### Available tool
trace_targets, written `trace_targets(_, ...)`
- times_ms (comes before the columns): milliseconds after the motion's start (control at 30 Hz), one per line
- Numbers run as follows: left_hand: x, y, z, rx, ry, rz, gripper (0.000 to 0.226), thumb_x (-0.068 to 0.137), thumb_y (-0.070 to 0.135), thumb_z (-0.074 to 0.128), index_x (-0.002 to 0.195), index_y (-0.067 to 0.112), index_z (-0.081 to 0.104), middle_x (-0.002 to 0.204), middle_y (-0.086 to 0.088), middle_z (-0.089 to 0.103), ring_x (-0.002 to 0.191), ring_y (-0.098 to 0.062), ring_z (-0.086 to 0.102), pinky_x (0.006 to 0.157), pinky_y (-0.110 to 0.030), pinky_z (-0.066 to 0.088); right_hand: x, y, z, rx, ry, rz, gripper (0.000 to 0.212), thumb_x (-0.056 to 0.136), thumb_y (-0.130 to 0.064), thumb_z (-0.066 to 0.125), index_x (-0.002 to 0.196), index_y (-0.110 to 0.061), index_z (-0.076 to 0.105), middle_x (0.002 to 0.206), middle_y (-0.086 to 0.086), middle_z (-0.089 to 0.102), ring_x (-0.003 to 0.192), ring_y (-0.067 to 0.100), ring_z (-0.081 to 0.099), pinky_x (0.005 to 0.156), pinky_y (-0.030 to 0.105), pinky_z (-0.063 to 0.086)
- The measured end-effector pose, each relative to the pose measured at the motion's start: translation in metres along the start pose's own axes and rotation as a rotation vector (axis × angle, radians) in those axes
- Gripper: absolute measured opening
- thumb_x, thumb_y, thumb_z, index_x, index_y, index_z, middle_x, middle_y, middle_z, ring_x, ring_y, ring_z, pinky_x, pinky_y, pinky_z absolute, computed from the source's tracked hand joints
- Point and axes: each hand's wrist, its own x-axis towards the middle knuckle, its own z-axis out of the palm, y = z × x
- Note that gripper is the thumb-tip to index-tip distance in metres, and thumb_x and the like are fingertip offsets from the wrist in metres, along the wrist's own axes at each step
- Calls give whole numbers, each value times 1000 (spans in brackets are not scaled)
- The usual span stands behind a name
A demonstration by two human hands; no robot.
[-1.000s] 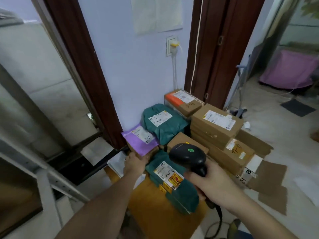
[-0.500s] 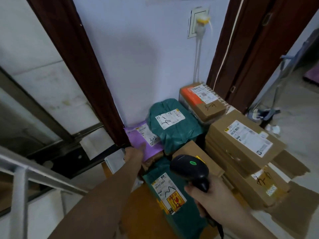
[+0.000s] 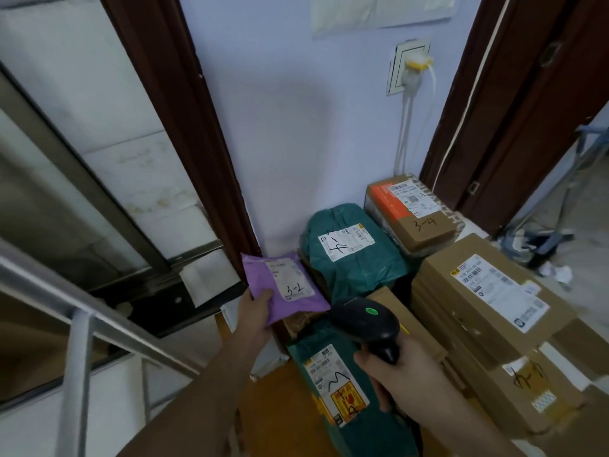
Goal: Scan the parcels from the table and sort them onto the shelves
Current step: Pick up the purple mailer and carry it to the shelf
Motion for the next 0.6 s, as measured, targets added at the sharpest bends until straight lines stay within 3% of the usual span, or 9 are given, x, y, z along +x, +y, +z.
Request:
trace_targets(133, -35, 8, -14, -86, -45, 38, 24, 101, -3, 59, 118, 13, 63, 110, -9, 76, 100, -30, 73, 70, -37, 67, -8, -5, 9, -13, 14, -45, 32, 95, -25, 65, 67, -14, 54, 43, 0, 53, 38, 12, 51, 48, 23, 44)
trace_targets(333, -74, 18, -18, -116, -149, 53, 40, 95, 2, 68, 132, 13, 58, 123, -13, 76, 111, -34, 74, 79, -44, 66, -28, -14, 19, 42, 95, -131, 29, 94, -18, 66, 68, -12, 56, 47, 1, 52, 41, 15, 54, 52, 27, 49)
trace_targets(467, -97, 18, -12, -89, -225, 42, 34, 100, 6, 64, 133, 12, 61, 125, -14, 76, 112, -36, 74, 86, -49, 62, -46, -20, 26, 123, 168, -167, 24, 95, -15, 63, 75, -5, 55, 50, 5, 51, 41, 19, 51, 49, 26, 49)
trace_targets(600, -117, 13, -2, -53, -306, 39, 37, 101, 3, 62, 137, 11, 59, 125, -14, 76, 111, -37, 74, 82, -47, 65, -58, -24, 28, 161, 264, -189, 26, 95, -12, 62, 72, -3, 53, 49, 9, 49, 39, 19, 49, 43, 22, 45)
